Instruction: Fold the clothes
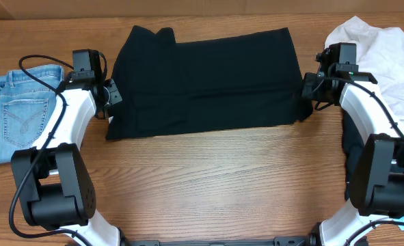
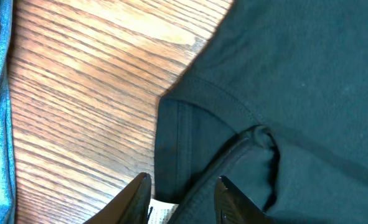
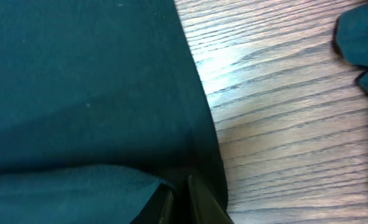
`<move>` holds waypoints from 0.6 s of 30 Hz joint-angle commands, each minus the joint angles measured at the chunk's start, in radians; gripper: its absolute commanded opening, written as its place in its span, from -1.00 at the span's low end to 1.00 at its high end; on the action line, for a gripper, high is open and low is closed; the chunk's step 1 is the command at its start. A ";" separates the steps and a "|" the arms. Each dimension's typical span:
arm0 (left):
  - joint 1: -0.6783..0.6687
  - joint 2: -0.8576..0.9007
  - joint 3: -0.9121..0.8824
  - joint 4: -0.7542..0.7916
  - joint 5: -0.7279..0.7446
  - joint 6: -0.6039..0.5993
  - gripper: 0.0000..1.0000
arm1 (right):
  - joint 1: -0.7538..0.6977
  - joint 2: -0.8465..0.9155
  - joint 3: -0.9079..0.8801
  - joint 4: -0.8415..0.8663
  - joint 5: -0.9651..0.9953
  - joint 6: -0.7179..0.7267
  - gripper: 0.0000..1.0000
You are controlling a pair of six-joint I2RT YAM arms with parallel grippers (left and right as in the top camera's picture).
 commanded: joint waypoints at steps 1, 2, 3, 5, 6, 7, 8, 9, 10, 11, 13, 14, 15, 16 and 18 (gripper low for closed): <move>0.005 0.011 -0.002 -0.017 -0.023 -0.005 -0.28 | -0.008 0.002 0.000 0.007 0.022 -0.002 -0.80; 0.005 0.011 -0.002 -0.024 -0.017 -0.005 -0.28 | -0.008 0.002 0.000 0.007 0.022 -0.002 -0.80; 0.005 0.011 -0.002 -0.030 -0.003 -0.005 -0.31 | -0.008 0.002 0.000 0.007 0.022 -0.002 -0.80; 0.005 0.011 -0.002 -0.045 0.031 -0.005 -0.39 | -0.008 0.002 0.000 0.008 0.023 -0.002 -0.80; 0.005 0.011 -0.002 -0.050 0.046 -0.004 -0.49 | -0.008 0.002 0.000 0.008 0.022 -0.002 -0.80; 0.005 0.011 -0.002 -0.055 0.069 -0.003 -0.53 | -0.008 0.002 0.000 0.010 0.022 -0.002 -0.80; 0.005 0.011 -0.002 -0.055 0.091 0.000 -0.57 | -0.008 0.002 0.000 0.011 0.022 -0.002 -0.80; 0.003 0.011 -0.002 -0.055 0.116 0.004 -0.56 | -0.008 0.002 0.000 0.012 0.018 -0.002 -0.80; 0.001 0.011 -0.002 -0.054 0.140 0.004 -0.56 | -0.008 0.002 0.000 0.014 0.006 -0.007 -0.80; -0.003 0.011 -0.002 -0.051 0.159 0.004 -0.56 | -0.008 0.002 0.000 0.015 -0.009 -0.019 -0.80; -0.015 0.011 -0.002 -0.042 0.175 0.004 -0.56 | -0.008 0.002 0.000 0.018 -0.022 -0.029 -0.78; -0.024 0.011 -0.002 -0.037 0.174 0.007 -0.56 | -0.008 0.002 0.000 0.019 -0.022 -0.029 -0.77; -0.033 0.011 -0.002 -0.032 0.174 0.008 -0.56 | -0.008 0.002 0.000 0.021 -0.022 -0.029 -0.77; -0.052 0.011 -0.002 -0.024 0.174 0.024 -0.55 | -0.008 0.002 0.000 0.022 -0.022 -0.028 -0.77; -0.076 0.011 -0.002 -0.020 0.159 0.033 -0.53 | -0.008 0.002 0.000 0.023 -0.022 -0.029 -0.77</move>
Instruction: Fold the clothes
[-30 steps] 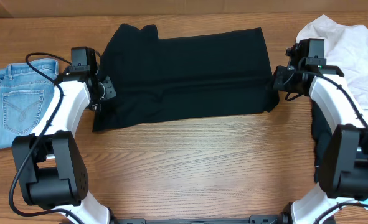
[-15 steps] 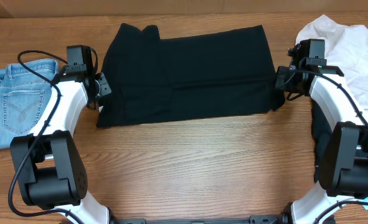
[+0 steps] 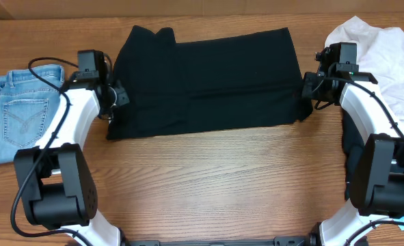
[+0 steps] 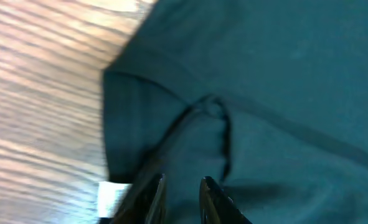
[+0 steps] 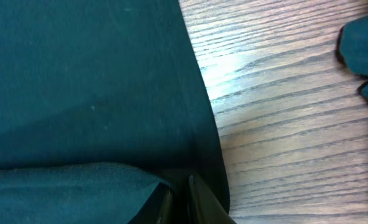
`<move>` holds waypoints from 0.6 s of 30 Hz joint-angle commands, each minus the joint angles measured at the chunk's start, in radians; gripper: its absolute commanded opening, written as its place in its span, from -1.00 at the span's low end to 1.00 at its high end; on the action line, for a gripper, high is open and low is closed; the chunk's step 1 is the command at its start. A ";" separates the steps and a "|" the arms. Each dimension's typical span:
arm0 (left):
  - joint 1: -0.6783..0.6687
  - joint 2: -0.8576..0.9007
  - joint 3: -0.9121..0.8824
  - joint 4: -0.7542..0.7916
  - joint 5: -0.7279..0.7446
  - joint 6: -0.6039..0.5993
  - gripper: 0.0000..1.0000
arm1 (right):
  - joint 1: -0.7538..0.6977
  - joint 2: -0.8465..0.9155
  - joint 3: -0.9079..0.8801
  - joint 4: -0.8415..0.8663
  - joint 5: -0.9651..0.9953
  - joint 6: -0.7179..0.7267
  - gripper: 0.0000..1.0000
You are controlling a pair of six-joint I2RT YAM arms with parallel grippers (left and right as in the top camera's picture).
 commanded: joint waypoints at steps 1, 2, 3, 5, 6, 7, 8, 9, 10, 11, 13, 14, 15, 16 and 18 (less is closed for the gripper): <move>-0.058 0.011 -0.002 0.010 0.010 0.029 -0.53 | -0.008 0.002 0.000 0.011 -0.009 -0.010 -0.77; -0.066 0.011 -0.002 0.012 0.001 0.029 -0.51 | -0.008 0.002 0.000 0.013 -0.009 -0.010 -0.77; -0.075 0.011 -0.002 0.016 -0.007 0.029 -0.50 | -0.008 0.002 0.000 0.015 -0.009 -0.010 -0.77; -0.085 0.011 -0.002 0.024 -0.010 0.030 -0.49 | -0.008 0.002 0.000 0.016 -0.009 -0.009 -0.77; -0.086 0.012 -0.002 0.028 -0.009 0.030 -0.49 | -0.008 0.002 0.000 0.016 -0.009 -0.009 -0.77; -0.087 0.015 -0.002 0.033 -0.009 0.029 -0.49 | -0.008 0.002 0.000 0.016 -0.010 -0.009 -0.77; -0.086 0.018 -0.002 0.039 -0.009 0.029 -0.49 | -0.008 0.002 0.000 0.016 -0.010 -0.009 -0.77; -0.086 0.023 -0.002 0.047 -0.008 0.029 -0.49 | -0.008 0.002 0.000 0.016 -0.010 -0.009 -0.77; -0.086 0.032 -0.002 0.056 -0.008 0.029 -0.48 | -0.008 0.002 0.000 0.015 -0.010 -0.009 -0.78; -0.087 0.040 -0.002 0.063 -0.006 0.029 -0.48 | -0.008 0.002 0.000 0.015 -0.010 -0.009 -0.77; -0.087 0.061 -0.002 0.080 0.005 0.029 -0.48 | -0.008 0.002 0.000 0.016 -0.010 -0.009 -0.77; -0.087 0.076 -0.002 0.089 0.009 0.029 -0.48 | -0.008 0.002 0.000 0.016 -0.010 -0.009 -0.77; -0.087 0.089 -0.002 0.096 0.016 0.029 -0.48 | -0.008 0.002 0.000 0.016 -0.010 -0.009 -0.77; -0.087 0.106 -0.002 0.106 0.022 0.030 -0.47 | -0.008 0.002 0.000 0.015 -0.010 -0.009 -0.77; -0.087 0.142 -0.002 0.121 0.030 0.030 -0.47 | -0.008 0.002 0.000 0.015 -0.010 -0.009 -0.76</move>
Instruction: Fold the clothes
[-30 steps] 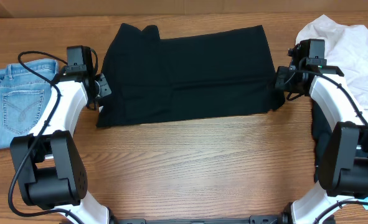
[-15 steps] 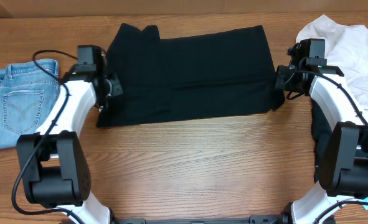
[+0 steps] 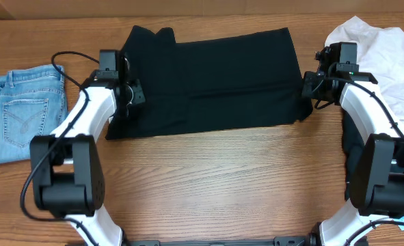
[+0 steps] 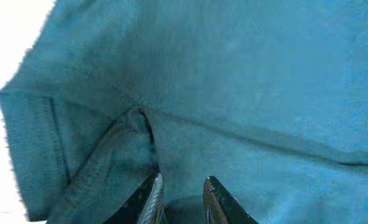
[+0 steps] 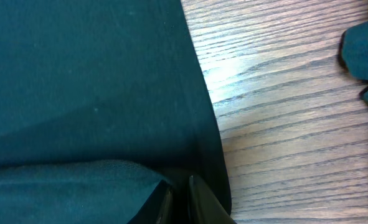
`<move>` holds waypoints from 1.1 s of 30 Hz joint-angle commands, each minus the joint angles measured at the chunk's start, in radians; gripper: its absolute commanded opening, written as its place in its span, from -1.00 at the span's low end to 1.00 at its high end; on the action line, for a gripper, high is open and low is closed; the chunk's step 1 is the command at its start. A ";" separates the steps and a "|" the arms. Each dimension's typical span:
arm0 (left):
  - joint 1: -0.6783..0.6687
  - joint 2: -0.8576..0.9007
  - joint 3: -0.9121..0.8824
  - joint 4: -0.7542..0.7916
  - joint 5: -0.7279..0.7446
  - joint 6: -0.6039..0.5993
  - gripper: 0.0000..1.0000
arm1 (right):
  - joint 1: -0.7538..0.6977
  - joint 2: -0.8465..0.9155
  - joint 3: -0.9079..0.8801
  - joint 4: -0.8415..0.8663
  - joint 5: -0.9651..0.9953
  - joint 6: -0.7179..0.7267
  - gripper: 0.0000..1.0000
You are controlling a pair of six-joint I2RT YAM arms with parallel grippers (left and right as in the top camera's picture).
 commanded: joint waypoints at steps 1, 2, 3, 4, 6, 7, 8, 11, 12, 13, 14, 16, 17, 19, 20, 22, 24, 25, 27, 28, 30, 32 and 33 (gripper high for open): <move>0.004 0.084 -0.003 0.024 0.024 0.021 -0.47 | -0.008 0.002 0.000 0.006 -0.003 -0.004 -0.75; 0.004 0.100 -0.003 0.027 0.023 0.025 -0.48 | -0.008 0.002 0.000 0.006 -0.003 -0.004 -0.75; 0.004 0.116 -0.003 0.030 0.024 0.036 -0.48 | -0.008 0.002 0.000 0.006 -0.003 -0.004 -0.75; 0.005 0.128 -0.003 0.029 0.018 0.037 -0.48 | -0.008 0.002 0.000 0.006 -0.003 -0.004 -0.75; 0.018 0.146 -0.003 0.026 0.010 0.036 -0.49 | -0.008 0.002 0.000 0.008 -0.003 -0.004 -0.75; 0.026 0.150 -0.003 0.022 0.007 0.036 -0.51 | -0.008 0.002 0.000 0.009 -0.002 -0.005 -0.75; 0.034 0.151 -0.003 0.017 0.001 0.035 -0.54 | -0.008 0.002 0.000 0.011 -0.002 -0.005 -0.75; 0.071 0.151 -0.003 0.003 -0.027 0.028 -0.58 | -0.008 0.002 0.000 0.027 -0.003 -0.006 -0.74; 0.078 0.151 -0.003 0.001 -0.030 0.028 -0.58 | -0.008 0.002 0.000 0.033 -0.003 -0.006 -0.74; 0.089 0.151 -0.003 -0.003 -0.029 0.028 -0.58 | -0.008 0.002 0.000 0.039 -0.003 -0.006 -0.74; 0.102 0.151 -0.003 -0.010 -0.029 0.028 -0.57 | -0.008 0.002 0.000 0.056 -0.003 -0.006 -0.74; 0.107 0.151 -0.003 -0.018 -0.029 0.033 -0.57 | -0.008 0.002 0.000 0.083 -0.003 -0.006 -0.70; 0.107 0.151 -0.003 -0.021 -0.029 0.033 -0.57 | -0.008 0.002 0.000 0.102 -0.003 -0.006 -0.68; 0.106 0.151 -0.003 -0.022 -0.029 0.033 -0.57 | -0.008 0.002 0.000 0.129 -0.003 -0.007 -0.62; 0.105 0.151 -0.003 -0.023 -0.029 0.032 -0.57 | -0.008 0.002 0.000 0.137 -0.003 -0.007 -0.53; 0.105 0.151 -0.003 -0.027 -0.030 0.032 -0.58 | -0.008 0.002 0.000 0.134 0.001 -0.007 -0.47; 0.105 0.151 -0.003 -0.033 -0.030 0.032 -0.58 | -0.008 0.002 0.000 0.090 0.001 -0.007 -0.41; 0.105 0.151 -0.003 -0.039 -0.032 0.032 -0.58 | -0.008 0.002 0.000 0.051 0.001 -0.007 -0.38; 0.105 0.151 -0.003 -0.054 -0.051 0.032 -0.57 | -0.008 0.002 0.000 -0.050 0.001 -0.007 -0.32; 0.105 0.151 -0.003 -0.062 -0.065 0.032 -0.57 | -0.008 0.002 0.000 -0.106 0.001 -0.007 -0.29; 0.105 0.151 -0.003 -0.077 -0.091 0.033 -0.56 | -0.008 0.002 0.000 -0.195 0.000 -0.004 -0.26; 0.105 0.151 -0.003 -0.088 -0.092 0.039 -0.56 | -0.008 0.002 -0.004 -0.245 -0.005 -0.004 -0.25; 0.105 0.151 -0.003 -0.092 -0.092 0.039 -0.56 | -0.008 0.002 -0.005 -0.267 -0.008 -0.004 -0.25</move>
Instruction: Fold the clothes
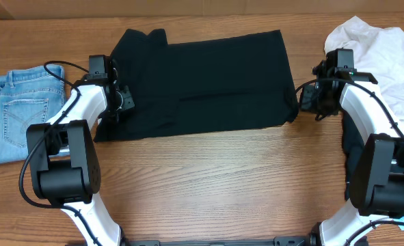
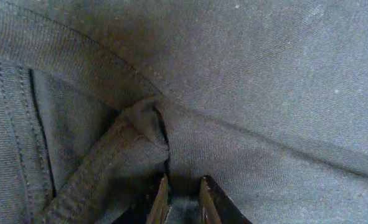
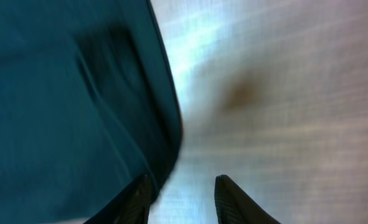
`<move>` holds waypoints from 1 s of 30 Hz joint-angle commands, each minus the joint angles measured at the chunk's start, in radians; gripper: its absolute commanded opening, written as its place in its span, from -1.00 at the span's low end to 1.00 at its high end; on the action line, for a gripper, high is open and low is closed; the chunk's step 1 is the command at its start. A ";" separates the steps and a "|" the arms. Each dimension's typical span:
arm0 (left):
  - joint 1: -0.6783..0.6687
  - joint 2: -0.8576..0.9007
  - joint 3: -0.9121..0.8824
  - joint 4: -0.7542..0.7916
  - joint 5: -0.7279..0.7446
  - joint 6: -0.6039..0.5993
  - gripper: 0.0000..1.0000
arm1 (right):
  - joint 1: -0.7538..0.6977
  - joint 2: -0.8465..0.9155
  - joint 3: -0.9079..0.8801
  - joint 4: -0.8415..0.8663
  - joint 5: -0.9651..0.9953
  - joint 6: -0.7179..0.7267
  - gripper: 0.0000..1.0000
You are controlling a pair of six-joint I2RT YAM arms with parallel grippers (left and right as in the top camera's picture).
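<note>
A black garment [image 1: 202,82] lies spread flat across the far half of the table. My left gripper [image 1: 117,102] sits at its left edge. In the left wrist view that gripper [image 2: 182,190] is shut on a bunched fold of the black fabric [image 2: 246,93] by a seam. My right gripper [image 1: 305,101] is at the garment's right edge. In the blurred right wrist view it [image 3: 182,190] stands open, its left finger against the garment's hem [image 3: 165,118], bare wood between the fingers.
Folded blue jeans [image 1: 20,109] lie at the far left. A crumpled white cloth [image 1: 386,55] is heaped at the far right, with a dark cloth [image 1: 347,145] under the right arm. Wooden table [image 1: 208,184] stretches along the front.
My right gripper has opened and let go of the garment's right edge. The garment now lies a little further left. My left gripper has closed tighter on the fold at the left edge.
My right gripper was shut on the right hem through all earlier moments, while my left gripper stood open at the left edge, then narrowed over a fold. Now the left is shut on the fold, the right is open, and the garment has shifted left.
</note>
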 commanded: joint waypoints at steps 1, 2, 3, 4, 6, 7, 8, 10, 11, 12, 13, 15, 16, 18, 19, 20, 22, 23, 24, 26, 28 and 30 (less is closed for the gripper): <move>0.012 0.051 -0.025 -0.040 -0.077 0.019 -0.56 | -0.008 0.002 -0.002 -0.046 -0.013 0.000 -0.25; 0.011 0.051 -0.025 -0.043 -0.077 0.019 -0.56 | -0.008 0.002 -0.006 -0.057 -0.024 -0.001 -0.25; 0.011 0.051 -0.025 -0.045 -0.077 0.019 -0.56 | -0.008 0.002 -0.012 -0.057 -0.039 -0.001 -0.25; 0.011 0.051 -0.025 -0.046 -0.076 0.019 -0.56 | -0.008 0.002 -0.018 -0.051 -0.055 -0.001 -0.25; 0.011 0.051 -0.025 -0.047 -0.074 0.019 -0.56 | -0.007 0.002 -0.034 -0.024 -0.085 -0.002 -0.25; 0.011 0.051 -0.025 -0.047 -0.074 0.019 -0.56 | -0.007 0.002 -0.044 -0.011 -0.104 -0.005 -0.26; 0.011 0.051 -0.025 -0.047 -0.074 0.019 -0.56 | -0.007 0.002 -0.053 -0.002 -0.116 -0.005 -0.27; 0.011 0.051 -0.025 -0.047 -0.074 0.019 -0.56 | -0.006 0.002 -0.083 0.026 -0.130 -0.005 -0.27; 0.011 0.051 -0.025 -0.047 -0.074 0.019 -0.56 | -0.006 0.002 -0.098 0.040 -0.134 -0.005 -0.27; 0.011 0.051 -0.025 -0.047 -0.074 0.019 -0.56 | -0.006 0.002 -0.111 0.051 -0.137 -0.005 -0.27; 0.011 0.051 -0.025 -0.047 -0.074 0.019 -0.56 | -0.006 0.002 -0.126 0.067 -0.138 -0.005 -0.28; 0.011 0.051 -0.025 -0.046 -0.074 0.019 -0.56 | -0.005 0.002 -0.162 0.115 -0.150 -0.005 -0.27; 0.012 0.051 -0.025 -0.046 -0.074 0.019 -0.56 | -0.005 0.002 -0.172 0.134 -0.158 -0.005 -0.28; 0.011 0.051 -0.025 -0.044 -0.074 0.019 -0.56 | -0.004 0.002 -0.186 0.160 -0.176 -0.005 -0.28; 0.011 0.051 -0.025 -0.044 -0.074 0.019 -0.56 | -0.003 0.002 -0.188 0.167 -0.182 -0.005 -0.28; 0.011 0.051 -0.025 -0.044 -0.074 0.019 -0.56 | -0.002 0.002 -0.190 0.176 -0.183 -0.005 -0.28; 0.011 0.051 -0.025 -0.044 -0.074 0.019 -0.56 | -0.001 0.002 -0.190 0.198 -0.182 -0.005 -0.42; 0.011 0.051 -0.025 -0.044 -0.074 0.019 -0.56 | -0.001 0.002 -0.190 0.208 -0.182 -0.005 -0.52; 0.011 0.051 -0.025 -0.044 -0.074 0.019 -0.56 | -0.001 0.002 -0.190 0.217 -0.182 -0.005 -0.57; 0.011 0.051 -0.025 -0.044 -0.074 0.019 -0.56 | -0.001 0.002 -0.190 0.229 -0.182 -0.005 -0.62; 0.011 0.051 -0.025 -0.045 -0.074 0.019 -0.55 | -0.001 0.002 -0.190 0.232 -0.182 -0.005 -0.72; 0.011 0.051 -0.025 -0.044 -0.074 0.019 -0.56 | -0.001 0.002 -0.190 0.232 -0.180 -0.005 -0.88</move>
